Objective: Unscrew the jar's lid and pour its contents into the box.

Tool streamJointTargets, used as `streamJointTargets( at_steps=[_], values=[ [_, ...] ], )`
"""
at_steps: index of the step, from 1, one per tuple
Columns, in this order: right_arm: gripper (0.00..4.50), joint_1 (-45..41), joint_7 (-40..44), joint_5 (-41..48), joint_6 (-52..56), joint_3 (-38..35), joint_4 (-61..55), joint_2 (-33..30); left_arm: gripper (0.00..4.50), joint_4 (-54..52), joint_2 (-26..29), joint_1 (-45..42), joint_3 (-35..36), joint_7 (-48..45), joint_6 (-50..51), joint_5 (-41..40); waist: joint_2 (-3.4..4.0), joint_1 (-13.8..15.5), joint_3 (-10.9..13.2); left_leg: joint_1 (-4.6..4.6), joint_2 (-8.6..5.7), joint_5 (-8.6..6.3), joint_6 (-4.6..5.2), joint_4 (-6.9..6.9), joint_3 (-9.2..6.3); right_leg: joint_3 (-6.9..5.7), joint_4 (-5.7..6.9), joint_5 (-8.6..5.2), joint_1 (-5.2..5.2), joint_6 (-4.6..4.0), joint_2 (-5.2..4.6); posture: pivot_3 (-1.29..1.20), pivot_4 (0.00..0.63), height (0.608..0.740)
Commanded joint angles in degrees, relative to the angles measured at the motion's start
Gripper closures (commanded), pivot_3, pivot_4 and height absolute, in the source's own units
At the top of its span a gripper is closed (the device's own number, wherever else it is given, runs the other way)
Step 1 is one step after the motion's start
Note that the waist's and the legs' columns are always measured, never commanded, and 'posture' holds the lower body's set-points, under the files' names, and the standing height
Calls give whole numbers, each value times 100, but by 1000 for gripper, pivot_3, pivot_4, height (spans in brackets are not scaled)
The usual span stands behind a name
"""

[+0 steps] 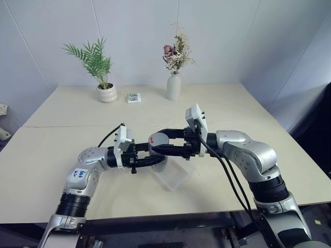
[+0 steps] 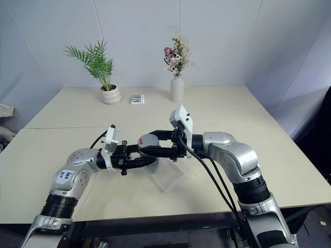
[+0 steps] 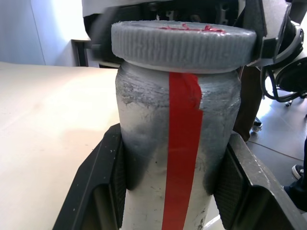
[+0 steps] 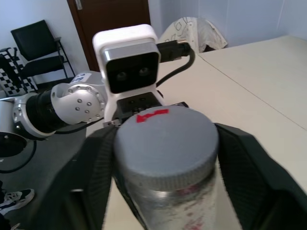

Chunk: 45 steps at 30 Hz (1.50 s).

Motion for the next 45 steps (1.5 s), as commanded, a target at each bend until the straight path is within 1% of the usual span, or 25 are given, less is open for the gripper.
streamJointTargets(
  at_steps=[1, 8, 13, 16, 20, 22, 25, 27, 29, 32, 34, 37, 41, 45],
  values=[
    [1944, 1, -34, 52, -51, -137, -182, 8, 2553, -222, 17, 29, 47, -44, -38, -110, 0, -1, 0, 0, 0, 0, 0, 0, 0, 0, 0, 0, 0, 0, 0, 0, 150, 740],
    [1944, -41, -117, 244, 31, -300, -199, 129, 2553, -217, 21, 49, 49, -47, -39, -107, 0, -1, 0, 0, 0, 0, 0, 0, 0, 0, 0, 0, 0, 0, 0, 0, 150, 740],
    [1944, -301, -650, 1293, 597, -1142, -64, 716, 2553, -236, 72, 94, 12, -87, -6, -103, 1, -10, 0, 0, 1, 0, 0, -1, 0, 0, 1, 0, 0, 0, 0, 0, 150, 740],
    [1944, -360, -919, 1633, 772, -1429, -17, 897, 2553, -252, 105, 119, -10, -101, 11, -117, 2, 1, 1, 1, 3, 0, 0, -1, -1, 0, 5, 0, -1, 0, -1, 0, 150, 740],
    [1944, -368, -1154, 1773, 780, -1608, -25, 878, 2553, -288, 129, 145, -24, -89, 23, -146, 2, 3, 1, 0, 1, 0, 0, -1, -1, -1, 2, 0, 0, -1, -5, 0, 150, 740],
    [1944, -309, -1233, 1574, 592, -1692, -73, 667, 2553, -315, 147, 157, -6, -77, 11, -151, 2, 3, 1, 0, 1, -1, 1, -1, 0, -1, 0, 0, 0, -1, -6, 0, 150, 740],
    [1944, 133, -1451, 887, 20, -2104, -80, -135, 2553, -402, 209, 226, 163, -2, -8, -221, 1, 45, 1, -2, -1, -2, 3, -2, 0, -2, -7, -1, 0, -1, -7, 0, 150, 740],
    [1944, 759, -1344, 261, -497, -2143, -156, -794, 2553, -454, 228, 274, 272, 57, 4, -271, 1, 90, 1, -10, -7, -6, 11, -4, -3, -8, -31, 1, 4, 1, -13, 0, 150, 740],
    [1944, 1462, -1381, -220, -1125, -2369, -206, -1161, 2553, -498, 242, 320, 370, 113, 33, -326, 1, 107, 0, -12, -12, -18, 29, -7, 8, -1, -54, 3, 10, 8, -16, 0, 150, 740],
    [1944, 2164, -1633, -333, -1586, -2901, -103, -1117, 2553, -510, 209, 334, 469, 189, 61, -389, 2, 51, 1, -11, -13, -29, 40, -6, 31, 20, -54, -2, 6, 26, -16, 0, 150, 740],
    [1944, 2645, -1735, -539, -1847, -3013, 39, -1080, 2553, -488, 178, 315, 506, 239, 67, -427, 2, 4, 0, -10, -13, -30, 40, -4, 40, 29, -49, -2, 3, 31, -16, 0, 150, 740],
    [1944, 3166, -2011, -812, -2305, -3064, 516, -783, 2553, -399, 107, 232, 503, 294, 86, -464, 0, -9, 0, 3, -11, -30, 40, -2, 42, 32, -47, -2, 10, 32, -12, 0, 150, 740],
    [1944, 3185, -2016, -946, -2748, -3029, 1289, -533, 2553, -320, 56, 123, 460, 306, 98, -451, 3, -33, 1, 10, -12, -28, 41, 8, 56, 45, -47, 6, 16, 37, -12, 0, 150, 740],
    [1944, 3110, -1913, -1186, -3103, -2835, 1930, -508, 2553, -265, 36, 60, 445, 297, 102, -433, 3, -30, 1, 11, -13, -20, 49, 15, 61, 48, -50, 13, 17, 38, -12, 0, 150, 740]
  ],
)
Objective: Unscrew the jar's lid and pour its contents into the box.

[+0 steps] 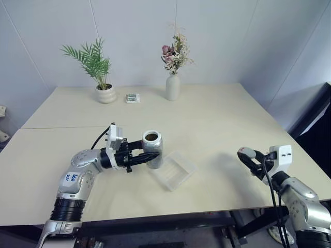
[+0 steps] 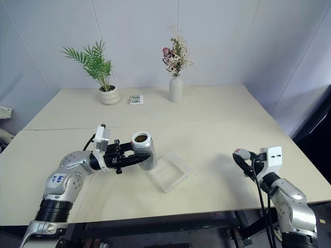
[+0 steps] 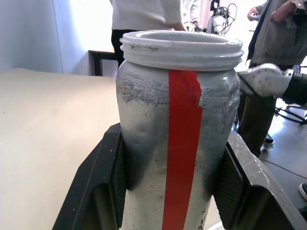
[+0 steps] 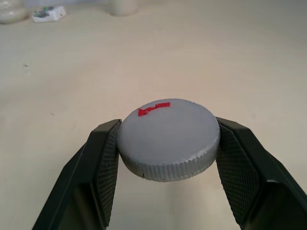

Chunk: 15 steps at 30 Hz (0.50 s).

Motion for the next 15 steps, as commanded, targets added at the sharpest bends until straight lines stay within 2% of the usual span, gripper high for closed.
streamJointTargets(
  at_steps=[1, 9, 10, 14, 15],
  values=[
    [1944, -155, 104, -121, -426, 37, 339, -31, 2553, -41, -6, -132, 72, 6, -3, -114, 0, -1, 0, 1, 0, 0, 0, 0, 0, 0, 1, 1, 0, 0, 0, 0, 150, 740],
    [1944, -301, 405, -302, -689, 195, 924, -244, 2553, -158, -11, -84, 80, 26, 76, -152, 0, 22, 0, -2, -2, -1, -3, -3, -4, 1, 3, 5, -1, 8, 0, 0, 150, 740],
    [1232, -297, 414, -285, -659, 178, 929, -265, 2553, -177, -5, -70, 82, 28, 90, -156, 0, 26, 0, -3, -3, -2, -3, -3, -4, 1, 3, 5, -1, 9, 0, 0, 150, 740],
    [25, -189, 578, -179, -491, 172, 732, -356, 2553, -250, 55, 6, 103, 30, 185, -179, 0, 28, 0, -2, -4, -2, -3, -3, -5, 2, 3, 6, 0, 10, 0, 0, 150, 740],
    [25, -183, 582, -184, -498, 166, 716, -372, 2553, -252, 60, 10, 102, 39, 192, -169, 0, 27, 0, -2, -4, -2, -3, -3, -5, 2, 3, 6, 0, 10, 0, 0, 150, 740]
  ],
)
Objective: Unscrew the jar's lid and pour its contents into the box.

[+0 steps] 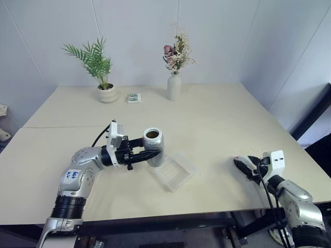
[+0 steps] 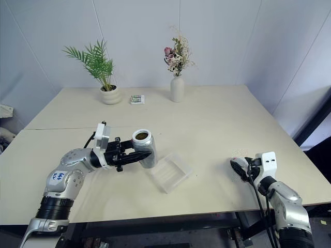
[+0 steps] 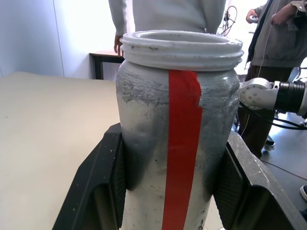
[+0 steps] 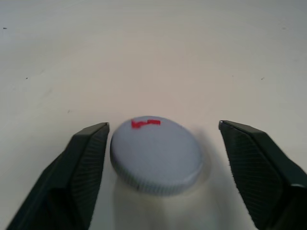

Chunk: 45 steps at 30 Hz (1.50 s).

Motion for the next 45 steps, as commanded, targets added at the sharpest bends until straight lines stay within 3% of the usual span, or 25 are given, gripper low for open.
streamJointTargets(
  at_steps=[1, 6, 12, 18, 29, 37, 42, 45],
  values=[
    [25, 64, 122, 117, -7, -110, -308, -155, 2553, -229, 71, 43, 102, 30, 34, -127, 0, -3, 0, 0, 0, 0, 0, 0, 0, 0, 0, 0, 0, 0, 0, 0, 150, 740],
    [25, 291, 440, 413, 331, -268, -1155, -545, 2553, -150, 166, 27, 165, 47, -29, -59, 1, 1, 0, -1, -1, 0, 0, 0, 0, 1, 0, 0, -1, 0, -1, 0, 150, 740],
    [25, 814, 1727, 1323, 1460, -354, -2721, -1800, 2553, 152, 234, -181, 91, 0, -236, 111, 3, 19, 1, -1, -1, -1, -1, 1, -3, 0, -2, 0, 2, 1, -1, 0, 150, 740],
    [25, 877, 2131, 2041, 2122, -727, -3675, -2500, 2553, 518, 277, -446, -16, -151, -346, 250, 0, 12, 1, 1, -1, -1, 1, 7, -3, -1, -10, 0, 9, 0, -1, 0, 150, 740],
    [25, 1253, 2245, 2695, 2348, -1790, -4750, -2731, 2553, 1265, 298, -1071, -263, -304, -835, 805, -1, 30, 1, -5, -3, -4, 3, 7, -5, -2, -12, 0, 7, 1, -3, 0, 150, 740],
    [25, 1814, 2092, 2997, 2591, -1574, -5311, -2540, 2553, 1325, 216, -1305, -547, -71, -1217, 1318, -1, 18, 1, -3, -2, -4, 4, 7, -5, -1, -8, 1, 7, 2, -2, 0, 150, 740],
    [25, 1836, 1932, 2955, 2504, -1429, -5250, -2357, 2553, 1482, 137, -1476, -762, 68, -2401, 1898, -2, 33, 1, -4, -3, -4, 4, 13, -4, -1, -9, 2, 8, 3, -2, 0, 150, 740],
    [25, 1828, 1867, 2934, 2457, -1356, -5208, -2272, 2553, 2284, 246, -1927, -1186, 1574, -4765, 3693, -3, 57, 1, -3, -3, -4, 4, 17, -5, -1, -9, 2, 9, 4, -2, 0, 150, 740]
  ],
)
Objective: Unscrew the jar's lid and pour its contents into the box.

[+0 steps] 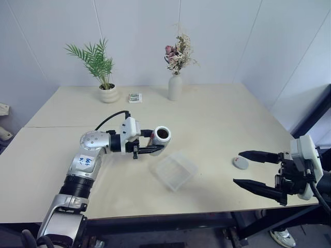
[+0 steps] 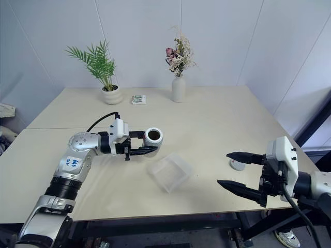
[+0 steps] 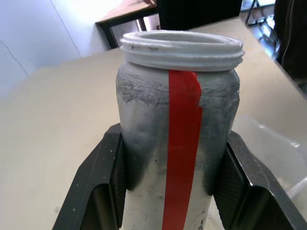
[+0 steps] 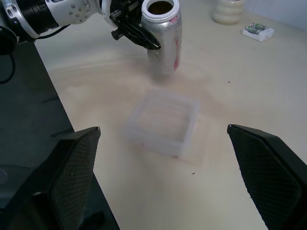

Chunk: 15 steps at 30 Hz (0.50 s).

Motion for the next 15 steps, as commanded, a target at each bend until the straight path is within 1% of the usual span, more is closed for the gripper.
streamJointTargets(
  at_steps=[1, 2, 3, 4, 5, 7, 8, 9, 10, 12, 13, 14, 15],
  values=[
    [25, -31, -77, 28, -158, -2, -49, 90, 2553, 701, 124, -577, -335, 1644, -2347, 1764, -1, 26, 0, -2, 0, 0, 0, 1, 0, 0, -3, 1, 0, 1, 0, 0, 150, 740],
    [25, -62, -121, 11, -187, 47, -21, 141, 2553, 709, 324, -854, -584, 2759, -3246, 2962, -1, 25, 0, -2, -2, 0, 0, 1, 1, 2, -4, 2, 2, 4, 0, 0, 150, 740],
    [25, -85, -155, 2, -208, 80, -1, 177, 2553, 730, 473, -1061, -767, 3603, -3904, 3852, -13, 18, 7, -2, -3, 0, 1, 1, 6, 7, -9, 5, 1, 8, -2, 0, 150, 740],
    [25, -107, -180, 1, -231, 119, 20, 206, 2553, 766, 611, -1290, -1024, 4266, -4508, 4648, -20, 15, 10, -4, -3, 0, 1, 1, 5, 8, -11, 6, 0, 11, -3, 0, 150, 740],
    [25, -133, -226, 14, -251, 155, 33, 244, 2553, 657, 796, -1532, -1338, 5381, -4851, 5655, -19, 16, 9, -10, -3, 0, 1, -1, 5, 9, -20, 12, -1, 19, -2, 0, 150, 740],
    [25, -199, -278, 32, -263, 218, 84, 283, 2553, 1002, 806, -1909, -1612, 6316, -5194, 6267, -19, 31, 9, -9, -9, -6, 9, -2, 10, 12, -26, 17, 3, 28, -8, 0, 150, 740],
    [25, -224, -288, 29, -265, 238, 106, 291, 2553, 1169, 812, -2043, -1735, 6728, -5246, 6495, -17, 46, 8, -12, -11, -8, 10, -3, 13, 14, -34, 21, 3, 34, -9, 0, 150, 740],
    [25, -265, -338, 17, -275, 265, 131, 332, 2553, 1212, 832, -2242, -2011, 7333, -5166, 7004, -18, 62, 8, -12, -14, -11, 16, -3, 20, 17, -36, 22, 3, 37, -12, 0, 150, 740],
    [25, -305, -408, 16, -288, 302, 148, 396, 2553, 1053, 905, -2443, -2409, 8383, -4911, 7783, -19, 69, 8, -11, -14, -13, 19, -3, 23, 18, -37, 22, 3, 38, -12, 0, 150, 740],
    [25, -392, -506, -4, -327, 394, 200, 509, 2553, 1075, 904, -2818, -3192, 9897, -4315, 8983, -20, 77, 9, -12, -13, -13, 19, -2, 23, 19, -36, 22, 1, 39, -10, 0, 150, 740],
    [25, -437, -532, -20, -352, 448, 235, 547, 2553, 1245, 847, -2973, -3525, 10367, -4036, 9369, -21, 96, 10, -12, -12, -14, 18, -2, 23, 19, -36, 21, -1, 40, -8, 0, 150, 740],
    [25, -462, -554, -47, -382, 489, 251, 584, 2553, 1578, 751, -3144, -3867, 10363, -3858, 9647, -20, 108, 9, -14, -13, -14, 18, -2, 23, 19, -34, 21, -2, 40, -7, 0, 150, 740],
    [25, -488, -583, -87, -417, 536, 270, 630, 2553, 1713, 723, -3280, -4216, 10681, -3750, 9959, -21, 122, 10, -14, -14, -14, 18, -2, 25, 21, -34, 21, -3, 41, -7, 0, 150, 740]
  ],
)
